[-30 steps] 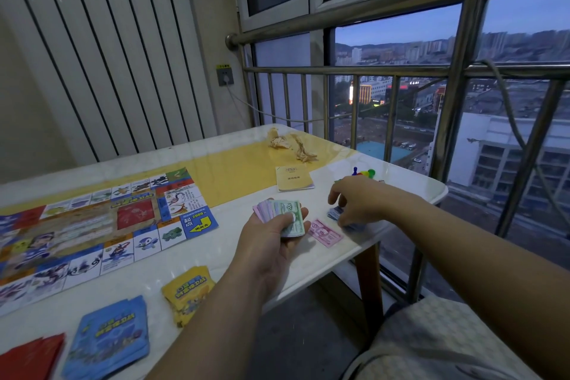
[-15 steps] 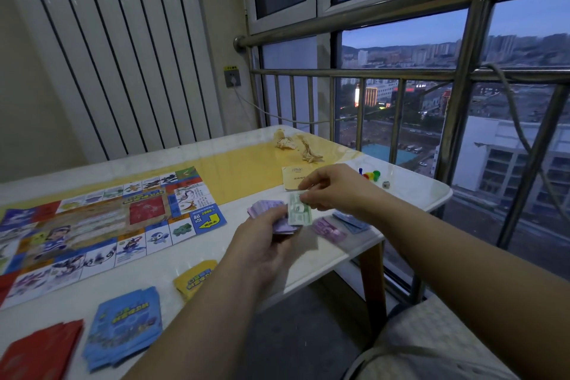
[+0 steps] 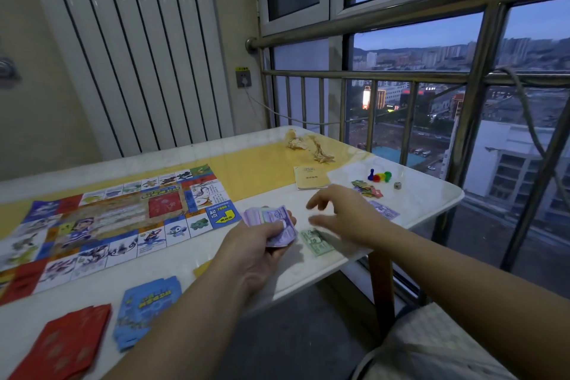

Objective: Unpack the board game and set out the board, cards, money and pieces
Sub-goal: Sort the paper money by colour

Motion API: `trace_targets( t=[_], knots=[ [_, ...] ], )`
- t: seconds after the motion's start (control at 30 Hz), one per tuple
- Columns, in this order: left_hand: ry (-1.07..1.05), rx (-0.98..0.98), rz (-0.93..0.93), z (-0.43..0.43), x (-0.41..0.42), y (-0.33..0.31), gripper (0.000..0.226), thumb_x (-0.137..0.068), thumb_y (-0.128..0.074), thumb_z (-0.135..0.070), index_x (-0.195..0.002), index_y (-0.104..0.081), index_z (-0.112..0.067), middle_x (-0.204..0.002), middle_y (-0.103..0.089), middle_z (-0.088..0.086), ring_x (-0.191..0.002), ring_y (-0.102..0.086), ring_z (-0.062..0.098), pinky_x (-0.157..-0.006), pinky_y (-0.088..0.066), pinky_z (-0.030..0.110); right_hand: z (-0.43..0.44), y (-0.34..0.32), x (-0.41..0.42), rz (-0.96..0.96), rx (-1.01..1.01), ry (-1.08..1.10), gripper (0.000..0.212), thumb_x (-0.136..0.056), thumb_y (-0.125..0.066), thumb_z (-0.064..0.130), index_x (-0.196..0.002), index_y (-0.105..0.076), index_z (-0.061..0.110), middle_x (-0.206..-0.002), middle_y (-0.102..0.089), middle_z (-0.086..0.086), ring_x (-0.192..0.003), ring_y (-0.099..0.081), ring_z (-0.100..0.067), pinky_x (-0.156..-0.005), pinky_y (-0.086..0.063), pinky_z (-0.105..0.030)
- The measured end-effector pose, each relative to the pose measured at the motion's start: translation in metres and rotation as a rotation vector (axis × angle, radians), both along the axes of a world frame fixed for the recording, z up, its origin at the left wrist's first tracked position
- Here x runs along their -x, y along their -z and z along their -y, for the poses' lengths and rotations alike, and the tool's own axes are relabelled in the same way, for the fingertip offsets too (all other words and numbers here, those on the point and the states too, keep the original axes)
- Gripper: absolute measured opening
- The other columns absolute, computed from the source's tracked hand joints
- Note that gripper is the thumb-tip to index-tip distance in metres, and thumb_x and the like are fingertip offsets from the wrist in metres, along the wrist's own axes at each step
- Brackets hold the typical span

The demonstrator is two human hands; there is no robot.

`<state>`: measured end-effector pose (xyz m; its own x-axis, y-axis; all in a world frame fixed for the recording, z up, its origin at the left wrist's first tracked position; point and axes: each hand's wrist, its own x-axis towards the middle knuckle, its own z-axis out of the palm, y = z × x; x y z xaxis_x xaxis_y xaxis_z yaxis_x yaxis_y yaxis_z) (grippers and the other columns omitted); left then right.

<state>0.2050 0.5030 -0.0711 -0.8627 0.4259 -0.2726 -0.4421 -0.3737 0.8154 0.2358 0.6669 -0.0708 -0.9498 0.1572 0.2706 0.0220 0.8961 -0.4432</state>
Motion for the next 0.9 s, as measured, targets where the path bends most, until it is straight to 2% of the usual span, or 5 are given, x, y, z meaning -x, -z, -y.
trace_targets(
  t=[0.17,0.33,0.43,0.7,0.9],
  knots=[
    [0.044,0.035,-0.084,-0.004,-0.014,-0.001,0.019,-0.088,-0.051,0.011,-0.100,-0.056,-0.002,-0.079,-0.068,0.015,-0.067,-0.065,0.019,-0.052,-0.057,0.024,0.017,-0.023,-0.017,0.055,0.592,-0.056,0.025,-0.083,-0.066,0.040,-0.083,-0.066,0.015,-0.073,-0.067,0.005,-0.060,-0.058,-0.005,-0.060,-0.046,-0.021],
    [0.075,-0.024,-0.008,-0.001,-0.019,-0.013,0.015,-0.090,-0.041,0.012,-0.096,-0.054,0.004,-0.087,-0.064,0.021,-0.075,-0.064,0.026,-0.061,-0.057,0.032,0.023,-0.021,-0.022,0.104,0.736,-0.065,0.011,-0.082,-0.071,0.016,-0.077,-0.063,0.010,-0.066,-0.061,-0.002,-0.051,-0.052,-0.003,-0.048,-0.042,-0.015],
    [0.067,-0.034,-0.058,0.003,-0.018,-0.013,0.019,-0.090,-0.038,0.015,-0.095,-0.054,0.006,-0.076,-0.067,0.020,-0.062,-0.068,0.024,-0.053,-0.058,0.031,0.021,-0.022,-0.025,0.094,0.845,-0.023,0.005,-0.084,-0.067,0.011,-0.082,-0.063,0.007,-0.076,-0.063,-0.009,-0.066,-0.056,-0.013,-0.060,-0.050,-0.021],
    [0.048,-0.003,-0.049,0.000,-0.008,-0.003,0.015,-0.091,-0.046,0.010,-0.098,-0.058,0.002,-0.077,-0.070,0.013,-0.073,-0.068,0.018,-0.051,-0.056,0.022,-0.056,-0.050,-0.022,-0.017,0.410,0.246,0.014,-0.094,-0.054,0.017,-0.095,-0.067,0.012,-0.083,-0.065,-0.007,-0.075,-0.060,-0.018,-0.074,-0.051,-0.032],
    [0.052,-0.015,0.005,-0.011,-0.007,-0.001,0.012,-0.090,-0.048,0.010,-0.094,-0.057,0.002,-0.066,-0.071,0.012,-0.066,-0.069,0.018,-0.050,-0.056,0.023,-0.091,-0.014,-0.017,0.118,0.124,0.338,0.020,-0.092,-0.059,0.020,-0.107,-0.068,0.011,-0.071,-0.060,0.005,-0.065,-0.055,-0.008,-0.059,-0.041,-0.019]
  ],
)
